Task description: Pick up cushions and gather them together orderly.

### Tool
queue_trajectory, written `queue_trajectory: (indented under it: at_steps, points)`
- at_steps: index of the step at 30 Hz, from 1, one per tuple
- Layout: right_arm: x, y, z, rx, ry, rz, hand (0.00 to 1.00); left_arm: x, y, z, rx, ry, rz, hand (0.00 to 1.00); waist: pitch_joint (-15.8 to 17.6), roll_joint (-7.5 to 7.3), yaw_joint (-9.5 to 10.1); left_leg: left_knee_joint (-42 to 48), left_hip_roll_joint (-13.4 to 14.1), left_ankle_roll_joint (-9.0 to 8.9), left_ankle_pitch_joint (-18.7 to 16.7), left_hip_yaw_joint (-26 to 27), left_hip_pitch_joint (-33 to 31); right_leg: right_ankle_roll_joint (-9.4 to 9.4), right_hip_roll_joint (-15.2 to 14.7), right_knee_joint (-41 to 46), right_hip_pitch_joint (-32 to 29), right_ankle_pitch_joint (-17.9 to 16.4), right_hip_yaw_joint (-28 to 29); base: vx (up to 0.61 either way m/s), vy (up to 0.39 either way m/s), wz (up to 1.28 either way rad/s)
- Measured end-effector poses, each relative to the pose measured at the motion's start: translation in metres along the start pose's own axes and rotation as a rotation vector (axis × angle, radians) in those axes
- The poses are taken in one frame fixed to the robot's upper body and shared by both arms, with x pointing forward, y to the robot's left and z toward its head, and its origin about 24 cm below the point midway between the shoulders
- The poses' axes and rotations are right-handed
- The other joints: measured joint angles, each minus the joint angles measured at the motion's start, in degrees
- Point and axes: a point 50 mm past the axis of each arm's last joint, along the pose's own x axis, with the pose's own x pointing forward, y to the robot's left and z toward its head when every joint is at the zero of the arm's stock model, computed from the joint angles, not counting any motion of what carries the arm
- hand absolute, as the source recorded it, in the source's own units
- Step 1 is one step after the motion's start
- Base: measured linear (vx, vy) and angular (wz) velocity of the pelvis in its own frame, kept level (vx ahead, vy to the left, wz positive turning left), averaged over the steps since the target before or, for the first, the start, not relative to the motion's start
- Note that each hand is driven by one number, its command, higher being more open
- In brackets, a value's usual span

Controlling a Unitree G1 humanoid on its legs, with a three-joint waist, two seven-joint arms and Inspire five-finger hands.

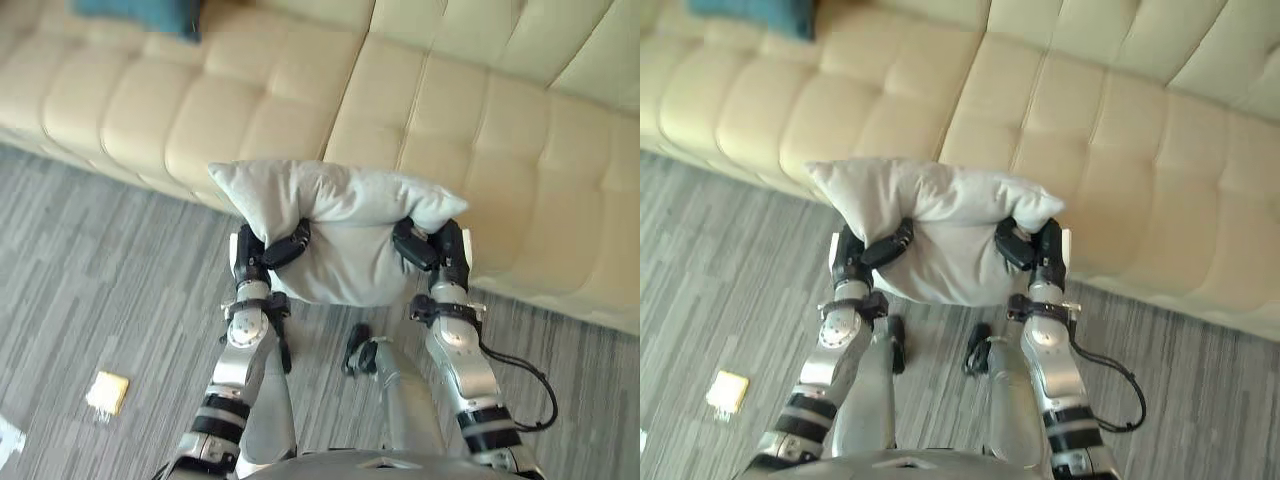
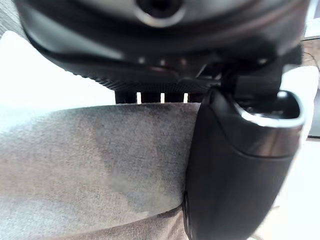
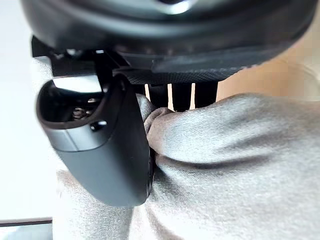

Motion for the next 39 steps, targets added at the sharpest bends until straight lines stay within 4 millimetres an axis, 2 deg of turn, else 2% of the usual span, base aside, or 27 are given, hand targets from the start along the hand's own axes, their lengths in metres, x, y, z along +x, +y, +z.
queue_trajectory:
  at_steps: [3,8,9,10,13,15,17,18,19,20,21,22,23,25,26,27,28,30,31,33,34,35,36,37,38,39]
  points:
    - [-0.004,-0.007,-0.006,-0.060,0.008,0.014,0.00,-0.011,0.004,-0.010,0.030,0.031,-0.021,0.00,-3.1,0.85,-0.52,-5.4,-0.1,-0.40,0.7,1.3,5.8,0.47,1.2,-4.8,4.9,1.2,0.9,0.16,0.009,-0.22]
    - [-0.007,-0.013,-0.015,-0.115,0.039,0.031,0.00,-0.021,0.008,-0.021,0.045,0.074,-0.038,0.00,-4.6,1.04,-1.13,-8.4,-0.8,-0.54,0.0,1.6,10.3,1.01,1.5,-6.8,8.2,1.7,2.0,0.14,0.028,-0.16]
    - [-0.009,-0.014,-0.017,-0.125,0.047,0.035,0.00,-0.024,0.009,-0.024,0.047,0.086,-0.038,0.00,-4.6,1.04,-1.13,-7.7,-0.8,-0.23,-1.0,1.6,10.9,1.44,1.4,-6.1,8.5,1.7,2.1,0.11,0.062,-0.31]
    - [-0.010,-0.014,-0.022,-0.135,0.068,0.041,0.00,-0.029,0.012,-0.029,0.049,0.108,-0.036,0.00,-4.6,1.01,-1.13,-6.4,-0.7,0.12,-2.9,1.7,12.0,2.74,1.1,-3.8,8.7,1.7,2.3,0.09,0.077,-0.35]
    - [-0.017,-0.015,-0.043,-0.164,0.156,0.057,0.00,-0.046,0.018,-0.044,0.062,0.184,-0.027,0.00,-4.5,0.94,-1.22,-1.3,-0.5,0.61,-8.5,3.3,15.9,4.94,-1.7,9.1,7.1,2.5,2.2,0.08,0.087,-0.31]
    - [-0.021,-0.014,-0.050,-0.174,0.186,0.066,0.00,-0.050,0.021,-0.048,0.072,0.209,-0.021,0.00,-4.6,0.81,-1.56,0.1,-0.9,1.00,-10.8,3.3,16.8,5.92,-3.2,13.2,6.4,3.8,2.2,0.09,0.093,-0.09]
    - [-0.022,-0.014,-0.054,-0.185,0.202,0.075,0.00,-0.051,0.023,-0.049,0.080,0.221,-0.017,0.00,-4.5,0.76,-1.83,-1.4,-1.9,2.53,-11.3,2.6,18.2,4.62,-4.9,18.9,2.6,7.6,2.0,0.12,0.069,-0.07]
    - [-0.024,-0.012,-0.056,-0.187,0.209,0.083,0.00,-0.052,0.026,-0.050,0.089,0.224,-0.014,0.00,-4.5,1.14,-2.03,-2.3,-1.8,2.96,-11.3,2.4,19.0,3.93,-4.4,17.7,2.1,5.3,2.3,0.14,0.026,-0.02]
    - [-0.024,-0.011,-0.056,-0.187,0.209,0.090,0.00,-0.051,0.029,-0.049,0.100,0.222,-0.011,0.00,-4.3,1.46,-2.25,-3.2,-1.8,2.97,-11.3,2.2,19.6,3.26,-3.4,13.4,1.8,3.4,2.3,0.17,-0.023,0.12]
    - [-0.024,-0.011,-0.056,-0.186,0.210,0.095,0.00,-0.050,0.030,-0.049,0.106,0.218,-0.010,0.00,-4.4,1.25,-2.48,-4.5,-1.7,2.91,-11.3,1.5,20.3,3.72,-1.5,4.7,1.9,3.7,2.7,0.20,-0.056,0.24]
    - [-0.024,-0.011,-0.056,-0.187,0.211,0.096,0.00,-0.050,0.030,-0.049,0.108,0.218,-0.010,0.00,-4.7,1.05,-2.58,-5.4,-1.9,2.61,-11.4,1.2,20.8,4.66,0.0,-2.2,2.5,5.0,3.3,0.19,-0.072,0.32]
    - [-0.025,-0.010,-0.057,-0.187,0.213,0.099,0.00,-0.051,0.030,-0.049,0.113,0.218,-0.014,0.00,-5.1,0.57,-2.57,-5.6,-2.6,1.77,-11.6,1.0,21.0,3.96,0.7,-8.4,3.2,7.3,3.8,0.26,-0.107,0.45]
    - [-0.024,-0.016,-0.058,-0.203,0.216,0.091,0.00,-0.052,0.025,-0.053,0.103,0.236,-0.029,0.00,-5.4,2.49,-2.83,-4.3,-1.6,0.19,-12.6,-0.7,21.2,-0.44,2.2,-8.2,3.8,11.0,4.6,0.45,-0.130,0.34]
    - [-0.024,-0.020,-0.058,-0.216,0.216,0.087,0.00,-0.054,0.021,-0.055,0.100,0.247,-0.042,0.00,-6.8,4.59,-2.37,-4.7,0.0,-1.51,-12.0,-2.8,21.1,-0.95,3.3,-8.1,4.0,9.2,3.2,0.43,-0.124,0.23]
    - [-0.024,-0.020,-0.058,-0.216,0.218,0.081,0.00,-0.053,0.020,-0.054,0.100,0.242,-0.048,0.00,-7.0,4.86,-2.49,-4.4,0.3,-2.36,-10.8,-3.7,21.0,-1.40,3.6,-8.5,5.0,8.5,2.0,0.31,-0.135,0.43]
    - [-0.027,-0.024,-0.060,-0.219,0.232,0.069,0.00,-0.052,0.017,-0.055,0.094,0.246,-0.059,0.00,-7.1,5.12,-2.71,1.0,1.7,-3.48,-9.4,-4.7,19.6,-1.80,4.5,-11.3,8.6,8.2,0.3,0.45,-0.193,0.56]
    - [-0.030,-0.028,-0.061,-0.220,0.240,0.056,0.00,-0.052,0.014,-0.056,0.085,0.249,-0.068,0.00,-7.1,5.22,-2.65,9.6,3.2,-3.52,-7.6,-4.9,16.9,-1.93,5.6,-14.3,12.8,8.1,-0.9,0.44,-0.185,0.48]
    - [-0.034,-0.033,-0.060,-0.216,0.236,0.032,0.00,-0.054,0.009,-0.057,0.073,0.256,-0.084,0.00,-7.1,5.10,-1.95,19.9,5.2,-2.89,-7.4,-3.5,13.3,-2.23,6.2,-16.8,17.2,7.9,-1.1,0.31,-0.078,0.22]
    - [-0.033,-0.035,-0.052,-0.209,0.205,0.011,0.00,-0.055,0.006,-0.057,0.068,0.257,-0.101,0.00,-7.4,4.96,-1.87,25.5,6.4,-0.35,-8.9,-0.4,9.5,-2.25,6.2,-19.1,20.4,7.9,-1.0,0.22,-0.005,0.06]
    - [-0.030,-0.036,-0.046,-0.203,0.179,0.000,0.00,-0.054,0.004,-0.056,0.065,0.251,-0.111,0.00,-7.6,4.88,-1.69,24.2,6.4,1.39,-10.1,0.2,6.9,-2.25,6.0,-20.4,21.5,7.9,-0.7,0.13,0.047,-0.09]
    - [-0.027,-0.037,-0.043,-0.199,0.165,-0.009,0.00,-0.052,0.002,-0.055,0.063,0.243,-0.118,0.00,-7.6,4.79,-1.23,20.1,6.1,2.06,-10.8,-0.2,5.5,-2.21,5.7,-20.9,21.9,7.9,-0.3,0.13,0.130,-0.17]
    - [-0.026,-0.038,-0.043,-0.199,0.162,-0.018,0.00,-0.051,0.000,-0.054,0.061,0.239,-0.125,0.00,-7.5,4.69,-0.90,15.1,5.3,2.10,-10.9,-1.0,4.8,-2.01,5.1,-20.8,22.1,7.8,0.0,0.15,0.210,-0.18]
    - [-0.026,-0.040,-0.043,-0.200,0.163,-0.025,0.00,-0.051,-0.001,-0.054,0.059,0.239,-0.129,0.00,-7.5,4.67,-0.79,10.5,4.3,2.06,-10.3,-2.2,4.7,-0.96,4.6,-20.6,22.2,7.6,0.3,0.12,0.222,-0.20]
    - [-0.026,-0.042,-0.043,-0.208,0.162,-0.030,0.00,-0.052,-0.004,-0.055,0.053,0.244,-0.135,0.00,-7.8,5.81,-0.72,-1.0,2.5,2.09,-2.4,-5.7,6.4,2.11,4.5,-19.9,22.2,6.2,1.7,0.13,0.284,-0.32]
    - [-0.025,-0.040,-0.049,-0.203,0.190,-0.032,0.00,-0.053,0.000,-0.058,0.071,0.258,-0.132,0.00,-7.9,5.78,-0.64,-2.6,1.7,-1.55,0.6,-6.8,7.3,3.29,4.3,-19.0,22.2,5.6,3.5,0.13,0.276,-0.31]
    - [-0.027,-0.038,-0.053,-0.192,0.211,-0.033,0.00,-0.053,0.003,-0.059,0.084,0.267,-0.131,0.00,-8.2,5.07,-0.75,-3.8,0.6,-1.32,0.7,-6.5,8.2,3.63,3.5,-19.1,22.3,5.8,4.2,0.13,0.289,-0.16]
